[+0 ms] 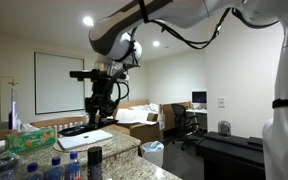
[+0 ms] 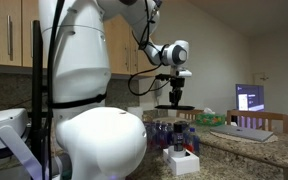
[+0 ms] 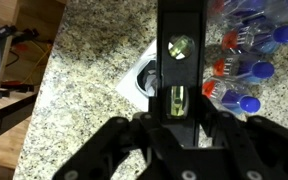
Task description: Put the black bottle on the white box, place the tape over the bottle, put the black object on top of the black bottle
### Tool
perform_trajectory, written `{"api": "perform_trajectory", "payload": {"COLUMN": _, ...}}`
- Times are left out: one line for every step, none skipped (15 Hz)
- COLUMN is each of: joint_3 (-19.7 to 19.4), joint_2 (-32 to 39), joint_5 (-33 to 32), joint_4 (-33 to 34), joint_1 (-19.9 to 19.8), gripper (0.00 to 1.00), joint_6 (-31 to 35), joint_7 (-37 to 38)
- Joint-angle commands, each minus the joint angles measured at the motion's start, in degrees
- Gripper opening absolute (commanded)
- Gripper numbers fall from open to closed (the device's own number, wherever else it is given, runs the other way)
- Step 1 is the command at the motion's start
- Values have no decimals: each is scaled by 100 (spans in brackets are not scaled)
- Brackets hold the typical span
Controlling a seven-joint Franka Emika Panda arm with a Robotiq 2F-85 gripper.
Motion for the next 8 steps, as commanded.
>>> {"api": "perform_trajectory", "payload": {"joint_3": -18, "joint_2": 223, "joint_5": 205, "joint_4": 238, "joint_1": -97, "gripper": 18, "joint_6": -322, "joint_7": -37}}
{"api": "perform_trajectory", "payload": {"joint_3": -25, "joint_2": 274, "joint_5": 201, "joint_4": 269, "joint_1": -92, "gripper": 18, "joint_6": -362, "joint_7": -33}}
{"api": "perform_trajectory", "payload": {"joint_3": -26, "joint_2": 329, "joint_5": 188, "joint_4": 294, "joint_1": -88, "gripper": 18, "joint_6": -382, "joint_7": -26}}
{"api": "perform_trajectory", "payload": {"joint_3": -24, "joint_2": 370, "joint_5": 168, "joint_4": 320, "joint_1": -84, "gripper": 18, "joint_6": -417, "joint_7": -5}}
{"api": "perform_trajectory", "payload": {"joint_3": -22, "joint_2": 411, "joint_5": 147, "joint_4": 343, "joint_1": -83, "gripper": 18, "joint_6": -449, "joint_7": 14}}
{"api": "perform_trajectory", "payload": {"joint_3": -22, "joint_2": 444, "joint_5": 136, "joint_4": 375, "joint_1": -80, "gripper": 18, "joint_6": -497, "joint_7": 34}}
{"api": "perform_trajectory", "payload": {"joint_3": -24, "joint_2": 491, "joint_5": 125, "joint_4": 395, "joint_1": -79, "gripper": 18, "joint_6": -530, "joint_7": 43}}
{"api": "perform_trajectory", "payload": {"joint_3": -26, "joint_2": 527, "joint_5": 125, "joint_4": 410, "joint_1": -77, "gripper": 18, "joint_6": -560, "joint_7": 50}}
